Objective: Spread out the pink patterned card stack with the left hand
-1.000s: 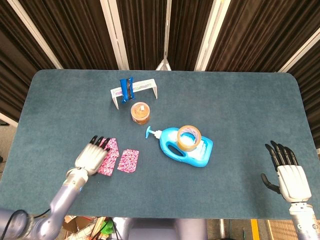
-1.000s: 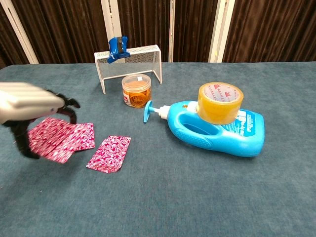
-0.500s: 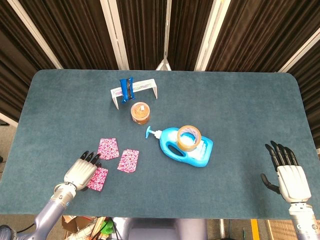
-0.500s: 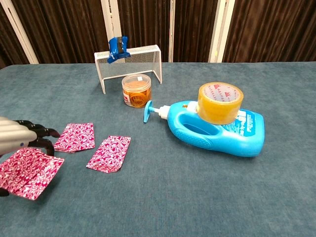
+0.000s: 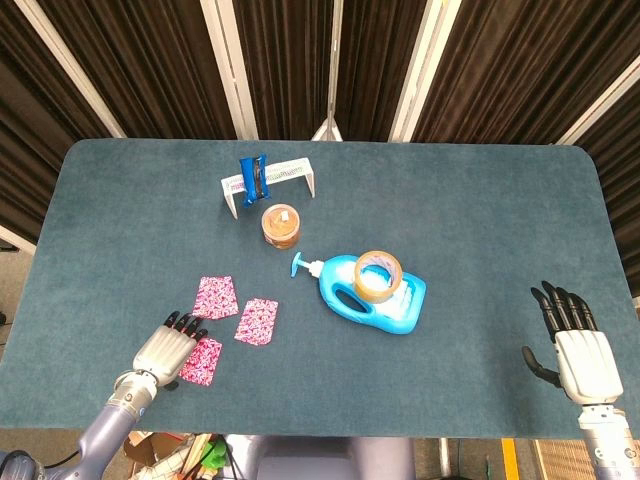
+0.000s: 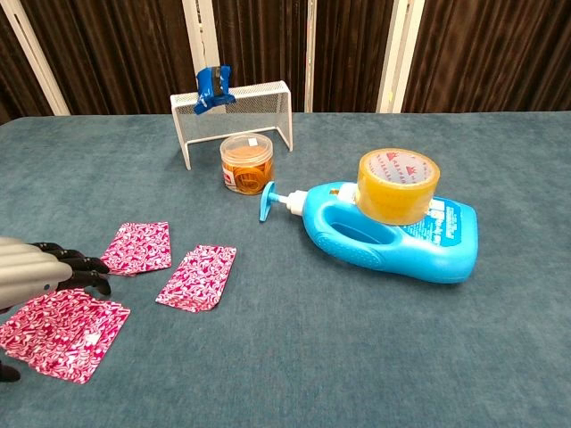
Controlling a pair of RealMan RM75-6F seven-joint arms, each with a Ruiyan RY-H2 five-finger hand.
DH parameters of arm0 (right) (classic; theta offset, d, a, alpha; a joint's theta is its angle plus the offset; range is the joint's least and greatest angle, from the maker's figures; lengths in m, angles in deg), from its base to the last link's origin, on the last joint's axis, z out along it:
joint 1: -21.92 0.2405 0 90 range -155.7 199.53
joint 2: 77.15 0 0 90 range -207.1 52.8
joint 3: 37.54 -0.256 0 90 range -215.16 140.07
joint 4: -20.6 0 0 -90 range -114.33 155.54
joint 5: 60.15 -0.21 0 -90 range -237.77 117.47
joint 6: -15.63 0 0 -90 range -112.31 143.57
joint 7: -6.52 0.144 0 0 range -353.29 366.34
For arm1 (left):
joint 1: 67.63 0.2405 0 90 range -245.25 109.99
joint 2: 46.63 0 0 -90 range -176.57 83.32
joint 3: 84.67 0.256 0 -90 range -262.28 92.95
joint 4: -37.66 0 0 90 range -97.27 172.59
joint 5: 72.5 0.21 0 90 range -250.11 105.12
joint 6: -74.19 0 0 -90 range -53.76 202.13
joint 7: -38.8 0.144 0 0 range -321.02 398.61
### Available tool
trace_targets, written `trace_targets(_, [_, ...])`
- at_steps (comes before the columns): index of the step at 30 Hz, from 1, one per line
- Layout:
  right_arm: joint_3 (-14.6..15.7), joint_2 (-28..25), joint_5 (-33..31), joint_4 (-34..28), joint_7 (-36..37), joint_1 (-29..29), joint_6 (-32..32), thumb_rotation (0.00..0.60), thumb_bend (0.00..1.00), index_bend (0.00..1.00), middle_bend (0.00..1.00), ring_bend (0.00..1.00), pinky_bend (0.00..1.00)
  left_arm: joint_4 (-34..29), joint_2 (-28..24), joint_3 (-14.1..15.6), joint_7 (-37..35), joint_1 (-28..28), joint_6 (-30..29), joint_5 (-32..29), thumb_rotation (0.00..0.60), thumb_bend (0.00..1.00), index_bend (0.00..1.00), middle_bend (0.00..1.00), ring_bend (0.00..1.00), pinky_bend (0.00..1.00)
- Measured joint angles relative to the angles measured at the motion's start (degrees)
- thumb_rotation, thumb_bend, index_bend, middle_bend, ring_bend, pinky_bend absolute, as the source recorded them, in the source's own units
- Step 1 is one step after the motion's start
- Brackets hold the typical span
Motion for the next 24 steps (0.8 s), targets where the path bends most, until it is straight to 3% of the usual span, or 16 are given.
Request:
trace_targets(8, [0.05, 0.11, 0.06, 0.11, -0.22, -0.06, -0.1, 0.6, 0.36, 0.0, 0.0, 0.0, 0.09, -1.64, -1.01, -0.96, -0.93, 0.37, -0.62, 1.07, 0.6, 0.21, 0.03, 0.0, 0.0, 0.0])
trace_targets(13, [0.02, 0.03, 0.13, 0.35, -0.15, -0.11, -0.26, 0.6, 0.36, 0.0, 0.0, 0.0, 0.09, -3.36, -2.66, -1.65, -5.01, 2.22, -3.43, 6.03, 0.6, 0.18, 0.0, 0.0, 0.0, 0.0])
trace_targets(17, [-0.07, 0.12, 0.44, 0.74, -0.72, -0.09, -0.62, 0.6, 0.36, 0.0, 0.0, 0.0, 0.09, -3.58, -4.58, -0.98, -9.18, 5.7, -9.2, 14.93, 0.6, 0.15, 0.0, 0.0, 0.0, 0.0])
trace_targets(24, [-0.29, 0.87, 1.04, 1.72, -3.54, -0.16, -1.7, 0.6, 0.36, 0.0, 0.0, 0.0, 0.09, 3.88, -8.2, 2.68, -20.1, 18.48, -28.3, 35.11, 0.6, 0.11, 0.0, 0.0, 0.0, 0.0])
